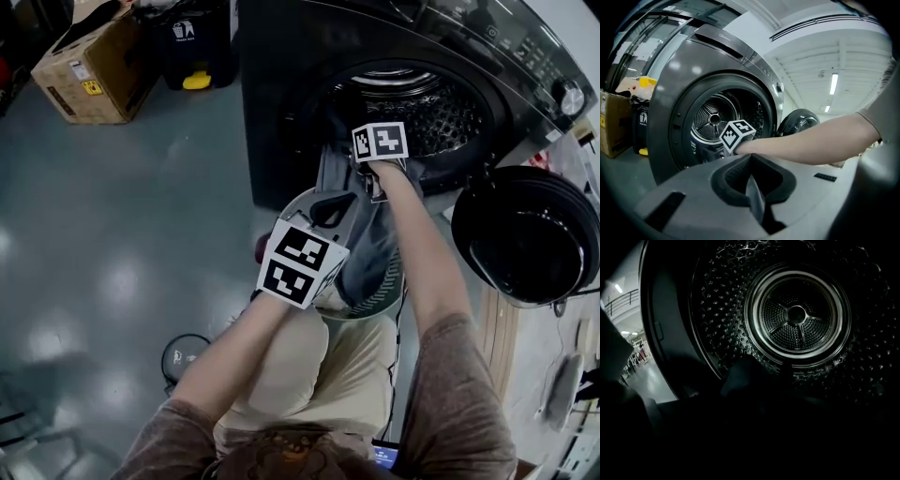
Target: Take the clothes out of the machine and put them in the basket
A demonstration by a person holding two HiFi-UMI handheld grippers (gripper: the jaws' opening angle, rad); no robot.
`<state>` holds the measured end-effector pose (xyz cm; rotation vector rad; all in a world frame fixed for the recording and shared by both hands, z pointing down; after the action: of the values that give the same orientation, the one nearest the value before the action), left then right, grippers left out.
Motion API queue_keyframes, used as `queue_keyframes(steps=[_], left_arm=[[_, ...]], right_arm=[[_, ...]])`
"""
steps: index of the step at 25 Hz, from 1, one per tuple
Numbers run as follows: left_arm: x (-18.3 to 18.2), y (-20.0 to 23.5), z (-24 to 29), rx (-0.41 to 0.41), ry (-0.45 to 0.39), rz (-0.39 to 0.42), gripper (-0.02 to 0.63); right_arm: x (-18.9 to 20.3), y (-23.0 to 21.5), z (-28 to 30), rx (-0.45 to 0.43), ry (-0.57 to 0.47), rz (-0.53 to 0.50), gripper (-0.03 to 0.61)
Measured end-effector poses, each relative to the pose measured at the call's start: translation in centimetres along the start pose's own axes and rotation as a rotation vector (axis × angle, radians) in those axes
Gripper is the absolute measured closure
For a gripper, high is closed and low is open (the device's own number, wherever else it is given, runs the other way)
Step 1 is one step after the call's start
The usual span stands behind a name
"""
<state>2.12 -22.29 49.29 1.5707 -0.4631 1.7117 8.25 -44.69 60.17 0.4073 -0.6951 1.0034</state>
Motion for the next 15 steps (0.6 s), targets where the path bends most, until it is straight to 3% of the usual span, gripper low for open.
queue_keyframes(steps=[10,12,15], left_arm=[[0.07,-0.04,0.1,0.013,0.014,-0.004,0.607],[0.09,-0.06,0.0,0.013,0.012,-0.006,0.607],[0.09,-0.26,0.0,0.014,0.012,-0.003,0.607]], right_arm=[[0.17,0.14,-0.09,-0.053,-0.015,0.027,0.173],[0.21,0.3,-0.29,-0.055,-0.023,0.016,0.213],[0.39,-0.3,-0.8,-0.033,-0.029,0.01,0.332]])
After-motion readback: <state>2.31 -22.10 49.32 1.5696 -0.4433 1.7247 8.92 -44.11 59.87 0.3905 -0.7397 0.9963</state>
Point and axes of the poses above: the fingertips, and each gripper's own axes: z forward along the fingers, y to its left, x out of its underside, the point moved 3 cm from there along -z, backward along the fingers, and after that the axes turned 1 degree about -z, right-handed, at the moved point
